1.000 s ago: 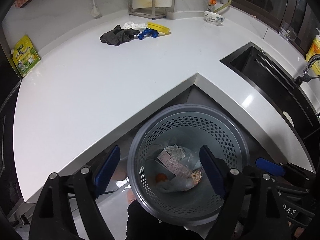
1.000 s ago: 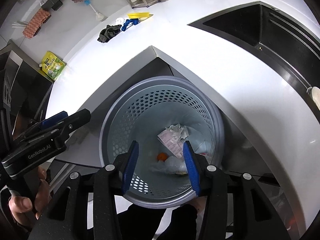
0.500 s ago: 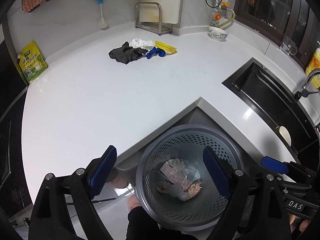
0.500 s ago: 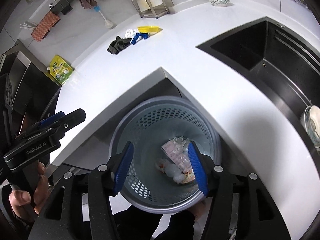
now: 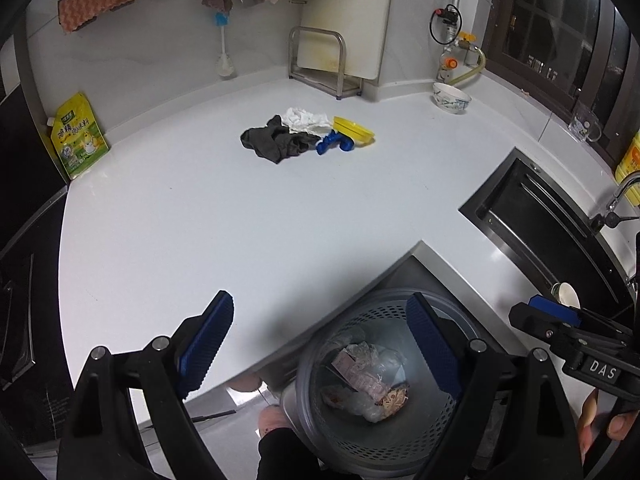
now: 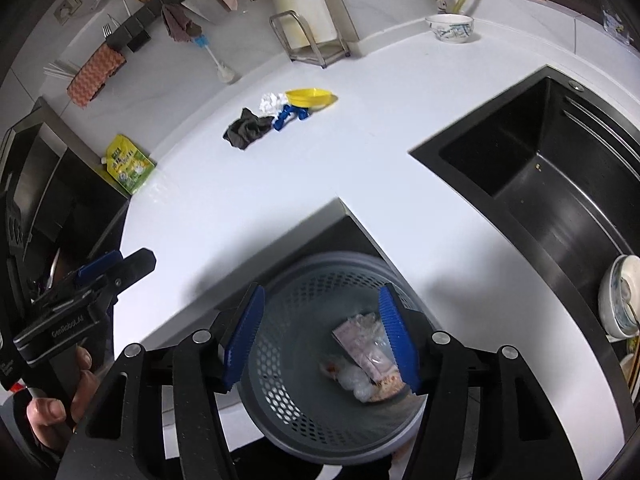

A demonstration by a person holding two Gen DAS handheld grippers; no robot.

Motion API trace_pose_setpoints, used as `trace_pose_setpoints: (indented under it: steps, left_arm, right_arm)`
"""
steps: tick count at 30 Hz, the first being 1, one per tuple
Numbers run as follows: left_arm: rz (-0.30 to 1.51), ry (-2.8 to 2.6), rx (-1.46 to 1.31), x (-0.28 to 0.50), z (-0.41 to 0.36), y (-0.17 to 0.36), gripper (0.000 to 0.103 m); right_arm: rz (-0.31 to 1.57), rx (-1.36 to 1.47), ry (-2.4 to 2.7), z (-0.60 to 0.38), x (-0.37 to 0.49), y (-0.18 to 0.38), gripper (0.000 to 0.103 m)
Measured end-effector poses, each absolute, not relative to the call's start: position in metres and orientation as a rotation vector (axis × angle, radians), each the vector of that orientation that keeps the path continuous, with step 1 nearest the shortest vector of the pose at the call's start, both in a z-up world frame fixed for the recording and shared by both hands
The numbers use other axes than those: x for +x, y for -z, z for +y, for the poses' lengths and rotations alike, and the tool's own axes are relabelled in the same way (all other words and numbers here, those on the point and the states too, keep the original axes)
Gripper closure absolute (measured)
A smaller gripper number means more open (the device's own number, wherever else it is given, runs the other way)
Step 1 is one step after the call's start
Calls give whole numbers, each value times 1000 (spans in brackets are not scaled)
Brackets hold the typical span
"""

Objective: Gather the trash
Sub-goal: 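Move both grippers back over the counter toward the cloth and lid, then grasp the yellow lid with the right gripper while the left gripper grasps the dark grey cloth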

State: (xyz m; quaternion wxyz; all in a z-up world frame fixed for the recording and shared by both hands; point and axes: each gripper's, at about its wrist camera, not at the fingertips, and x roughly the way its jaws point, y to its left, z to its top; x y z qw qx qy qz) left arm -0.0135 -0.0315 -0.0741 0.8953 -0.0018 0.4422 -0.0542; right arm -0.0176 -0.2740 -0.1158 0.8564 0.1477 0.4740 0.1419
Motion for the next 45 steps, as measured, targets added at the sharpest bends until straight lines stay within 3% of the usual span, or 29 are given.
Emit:
trace_pose_setpoints:
  steps: [12, 22, 33, 45]
  left_arm:
    - [876, 124, -12, 20, 5, 56, 14]
    - [855, 157, -11, 97, 32, 58, 13]
    - [854, 166, -6, 200, 50, 84, 12]
    - [868, 197, -14, 259, 51, 113, 12]
  right_arm:
    - [979, 319, -315, -237, 31, 109, 44]
    - [951, 312, -269, -215, 108, 114, 43]
    - [889, 254, -275, -202, 205, 122, 39]
    - [881, 166, -395, -203, 281, 139, 32]
